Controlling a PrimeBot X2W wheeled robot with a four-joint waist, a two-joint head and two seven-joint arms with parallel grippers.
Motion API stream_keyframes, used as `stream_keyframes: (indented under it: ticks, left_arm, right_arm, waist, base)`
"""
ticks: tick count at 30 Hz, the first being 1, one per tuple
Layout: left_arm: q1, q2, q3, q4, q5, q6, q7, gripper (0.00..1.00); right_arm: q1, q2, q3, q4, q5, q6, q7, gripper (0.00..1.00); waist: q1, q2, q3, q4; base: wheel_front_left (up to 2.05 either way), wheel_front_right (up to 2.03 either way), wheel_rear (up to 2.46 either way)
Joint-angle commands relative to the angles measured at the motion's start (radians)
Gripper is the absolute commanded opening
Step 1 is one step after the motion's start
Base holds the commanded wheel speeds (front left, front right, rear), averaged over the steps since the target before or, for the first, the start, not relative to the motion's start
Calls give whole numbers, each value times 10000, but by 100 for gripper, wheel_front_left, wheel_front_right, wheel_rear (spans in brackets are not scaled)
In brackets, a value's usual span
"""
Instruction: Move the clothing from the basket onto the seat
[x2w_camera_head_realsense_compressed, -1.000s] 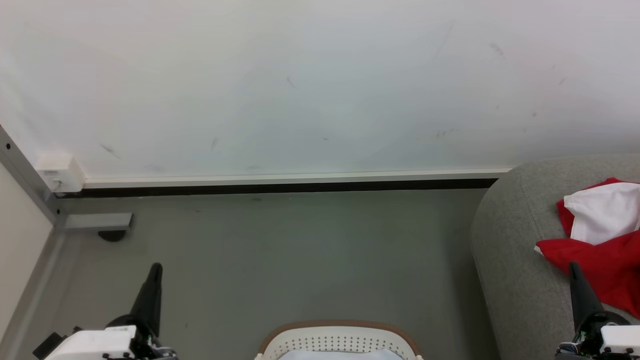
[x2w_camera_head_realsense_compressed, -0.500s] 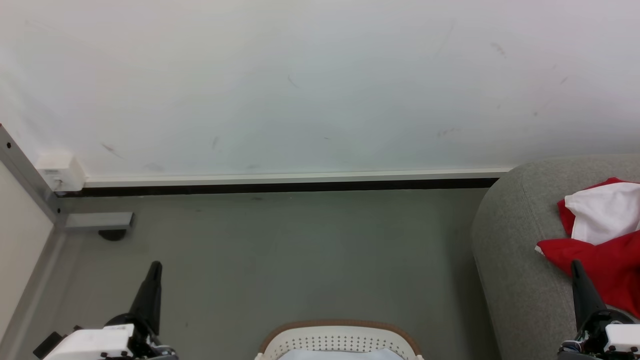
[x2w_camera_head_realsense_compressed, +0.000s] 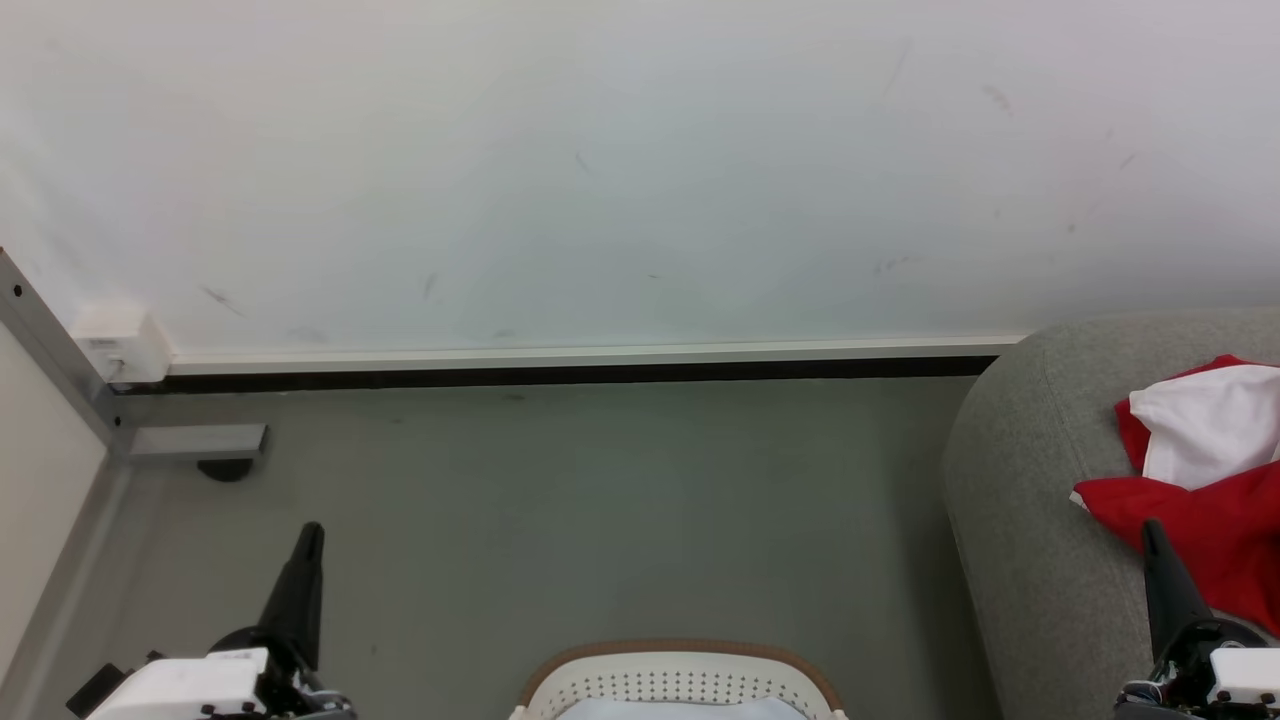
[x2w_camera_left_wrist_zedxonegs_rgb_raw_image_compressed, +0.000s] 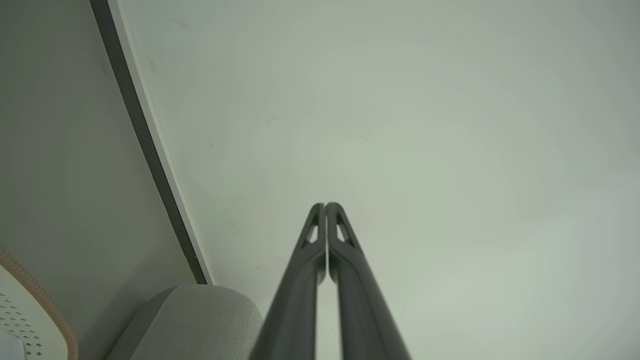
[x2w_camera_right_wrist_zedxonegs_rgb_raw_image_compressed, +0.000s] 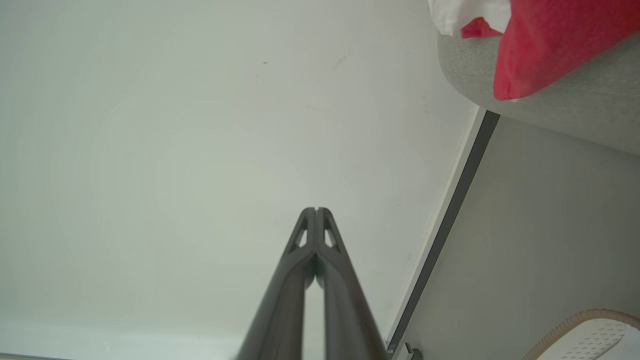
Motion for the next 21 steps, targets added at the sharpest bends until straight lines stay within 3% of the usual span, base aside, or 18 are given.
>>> stream_keyframes:
  ticks: [1, 21]
  left_arm:
    - [-80, 14, 27, -34, -124, -10, 36, 0]
    - [-78, 15, 27, -37, -123, -9, 36, 0]
  right_arm:
    - [-52, -80, 14, -29, 133, -23, -35, 0]
    - [-49, -215, 193, -70, 260, -23, -196, 0]
  waist:
    - [0, 0, 0, 0]
    - [0, 0, 1, 0]
  base:
    - [0, 0, 0]
    - [0, 0, 0]
